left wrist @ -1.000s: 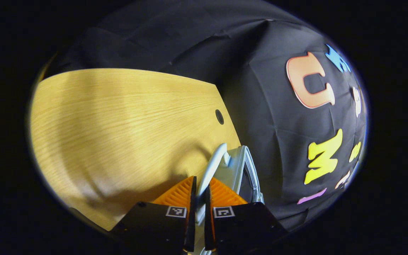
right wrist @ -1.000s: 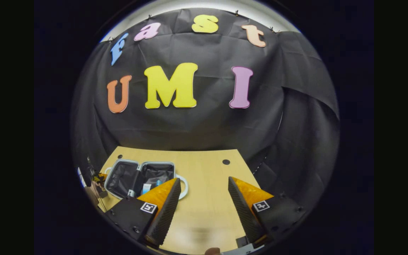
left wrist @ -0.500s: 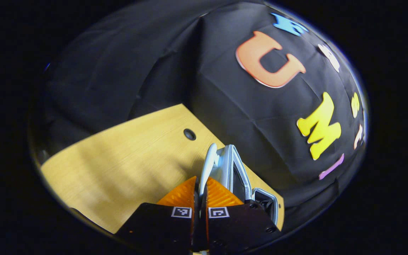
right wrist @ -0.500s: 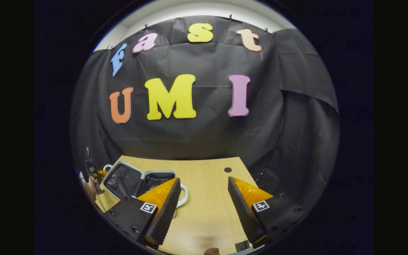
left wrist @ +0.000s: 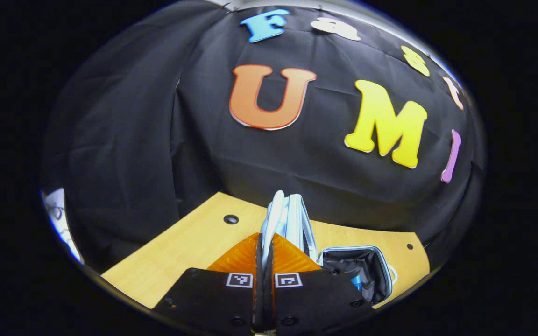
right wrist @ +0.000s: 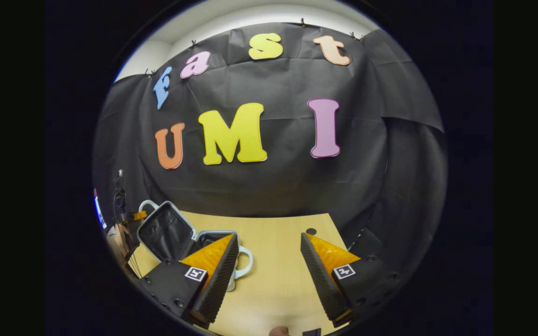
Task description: First open the suitcase, pack the skin care products into it, and then close the suitcase.
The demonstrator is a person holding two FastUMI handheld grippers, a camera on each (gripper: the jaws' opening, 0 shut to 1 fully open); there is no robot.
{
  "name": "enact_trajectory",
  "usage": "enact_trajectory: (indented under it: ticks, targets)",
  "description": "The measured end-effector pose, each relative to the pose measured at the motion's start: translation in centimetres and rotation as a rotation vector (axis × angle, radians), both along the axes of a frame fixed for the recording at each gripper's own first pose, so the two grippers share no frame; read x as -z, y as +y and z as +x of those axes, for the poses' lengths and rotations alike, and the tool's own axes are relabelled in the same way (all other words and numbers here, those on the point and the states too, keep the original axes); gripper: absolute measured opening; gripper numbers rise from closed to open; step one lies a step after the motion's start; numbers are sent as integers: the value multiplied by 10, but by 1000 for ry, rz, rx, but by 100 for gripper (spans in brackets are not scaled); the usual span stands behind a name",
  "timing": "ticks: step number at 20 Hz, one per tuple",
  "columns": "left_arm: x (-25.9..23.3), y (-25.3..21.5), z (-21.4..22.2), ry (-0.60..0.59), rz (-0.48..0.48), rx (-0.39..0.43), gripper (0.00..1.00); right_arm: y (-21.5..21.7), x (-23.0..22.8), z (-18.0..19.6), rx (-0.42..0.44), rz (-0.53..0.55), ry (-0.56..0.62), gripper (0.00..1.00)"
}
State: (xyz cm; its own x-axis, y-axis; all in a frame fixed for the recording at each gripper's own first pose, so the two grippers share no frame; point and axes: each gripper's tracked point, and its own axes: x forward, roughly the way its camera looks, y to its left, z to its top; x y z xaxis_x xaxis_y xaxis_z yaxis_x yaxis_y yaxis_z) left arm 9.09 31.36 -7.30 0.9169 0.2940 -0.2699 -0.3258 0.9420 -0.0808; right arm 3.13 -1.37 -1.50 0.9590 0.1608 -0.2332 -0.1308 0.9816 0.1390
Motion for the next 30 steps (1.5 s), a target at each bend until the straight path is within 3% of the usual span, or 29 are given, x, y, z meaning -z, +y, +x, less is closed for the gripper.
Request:
enact_trajectory:
  ticks: [4,8,14,17,21,25,27,28,30]
  targets:
    - [-23,-73,11,-5,210,-36,3,-28,0,9,-38,-2,-12,80]
    - [-28,-163,27,-19,362,1,5,-51,4,14,-66,-19,-13,80]
    - [31,-287,63,37,402,140,8,-74,2,11,-86,-60,-46,80]
    - [76,-330,76,109,492,230,8,-87,-1,9,-59,-48,-59,80]
    - [142,-360,77,213,529,294,8,-95,10,9,-43,-76,-44,79]
    - [173,-375,82,241,544,322,11,-100,21,6,-26,-88,-22,80]
    - [189,-384,82,238,482,358,16,-102,24,6,-13,-100,-21,80]
    - [192,-387,80,243,466,361,25,-102,26,6,-9,-103,-17,80]
    - [192,-391,82,244,483,382,28,-104,27,6,5,-95,-9,80]
